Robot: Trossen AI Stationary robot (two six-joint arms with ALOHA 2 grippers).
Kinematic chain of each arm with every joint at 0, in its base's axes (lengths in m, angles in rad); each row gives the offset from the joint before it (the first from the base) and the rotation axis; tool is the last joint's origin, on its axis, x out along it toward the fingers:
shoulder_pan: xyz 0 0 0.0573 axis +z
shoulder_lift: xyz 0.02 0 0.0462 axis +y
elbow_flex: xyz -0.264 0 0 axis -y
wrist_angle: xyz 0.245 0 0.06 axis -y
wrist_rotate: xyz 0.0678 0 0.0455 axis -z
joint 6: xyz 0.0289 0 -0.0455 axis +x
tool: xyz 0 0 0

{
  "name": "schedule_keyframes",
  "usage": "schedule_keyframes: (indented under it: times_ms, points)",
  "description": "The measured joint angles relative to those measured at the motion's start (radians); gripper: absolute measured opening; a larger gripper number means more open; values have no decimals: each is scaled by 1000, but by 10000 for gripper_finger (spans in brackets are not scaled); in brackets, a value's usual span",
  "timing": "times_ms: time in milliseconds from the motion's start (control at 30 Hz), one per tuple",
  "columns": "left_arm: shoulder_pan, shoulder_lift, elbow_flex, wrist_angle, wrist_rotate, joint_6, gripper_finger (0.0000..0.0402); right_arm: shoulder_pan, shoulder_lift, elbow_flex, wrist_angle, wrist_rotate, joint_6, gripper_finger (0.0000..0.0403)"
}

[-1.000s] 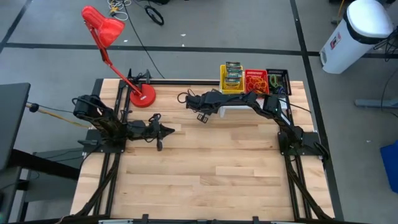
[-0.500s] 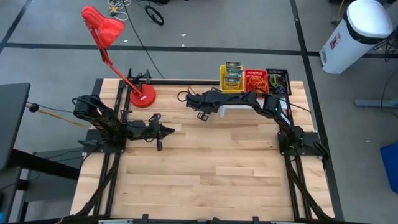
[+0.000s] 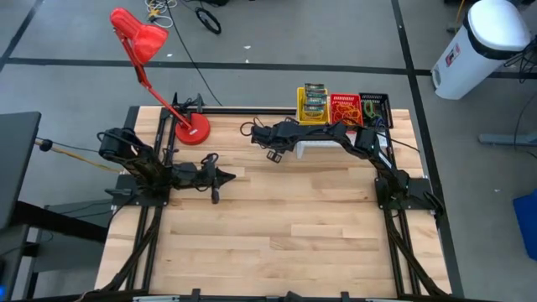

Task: Pick & Place Office Desk Supplies
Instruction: Put the blue spring keychain on the black basket

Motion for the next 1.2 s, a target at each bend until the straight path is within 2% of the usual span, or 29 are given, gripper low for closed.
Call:
schedule_keyframes:
  times_ms: [1200]
  points:
    - [0, 0, 158, 4, -4, -12, 11, 0, 1, 1, 25, 0, -24, 167]
